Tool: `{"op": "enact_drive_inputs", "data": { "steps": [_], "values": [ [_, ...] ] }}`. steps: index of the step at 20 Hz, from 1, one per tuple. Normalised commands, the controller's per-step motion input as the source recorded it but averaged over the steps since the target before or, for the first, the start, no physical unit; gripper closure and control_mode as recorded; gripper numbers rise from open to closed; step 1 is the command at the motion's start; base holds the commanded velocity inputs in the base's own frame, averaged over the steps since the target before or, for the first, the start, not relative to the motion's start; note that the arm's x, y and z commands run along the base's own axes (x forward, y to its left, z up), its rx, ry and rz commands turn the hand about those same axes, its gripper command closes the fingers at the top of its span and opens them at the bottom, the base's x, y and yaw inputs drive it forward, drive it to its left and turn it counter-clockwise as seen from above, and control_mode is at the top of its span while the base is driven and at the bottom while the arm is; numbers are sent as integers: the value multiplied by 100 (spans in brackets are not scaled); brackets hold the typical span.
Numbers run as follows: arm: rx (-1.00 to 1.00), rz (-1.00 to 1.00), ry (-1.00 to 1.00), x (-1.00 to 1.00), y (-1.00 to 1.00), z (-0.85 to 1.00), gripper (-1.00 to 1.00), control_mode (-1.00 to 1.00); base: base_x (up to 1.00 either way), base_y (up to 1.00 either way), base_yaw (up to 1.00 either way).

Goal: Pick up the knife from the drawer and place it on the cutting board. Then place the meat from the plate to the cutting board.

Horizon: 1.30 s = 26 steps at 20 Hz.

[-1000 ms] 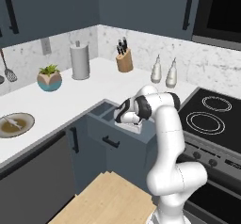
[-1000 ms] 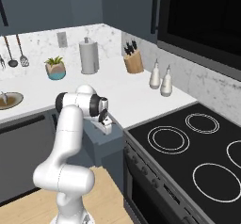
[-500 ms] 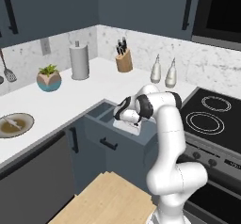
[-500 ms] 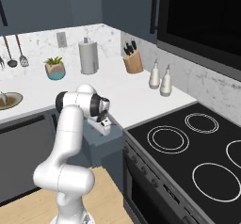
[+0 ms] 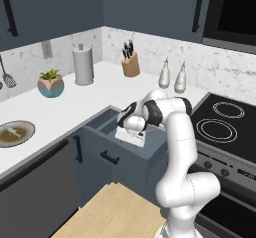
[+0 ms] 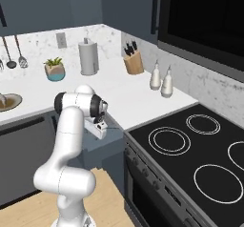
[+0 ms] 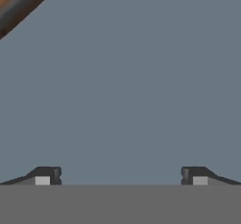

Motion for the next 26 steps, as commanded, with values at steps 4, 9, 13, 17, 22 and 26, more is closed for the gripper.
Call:
{"op": "enact_drive_inputs", "data": {
  "steps": [4,9,13,17,22,26],
  "values": [
    [4,10,4,-23,100,-43,-100,-100,0,0,0],
    [0,8,0,-23,100,-38,-100,-100,0,0,0],
    [0,4,0,-28,100,-23,-100,-100,0,0,0],
    [0,0,0,-28,74,-2,-100,-100,0,0,0],
    [0,-4,0,-2,9,-4,-100,-100,0,0,0],
    [3,-18,-5,9,-23,12,-100,-100,0,0,0]
  ]
}}
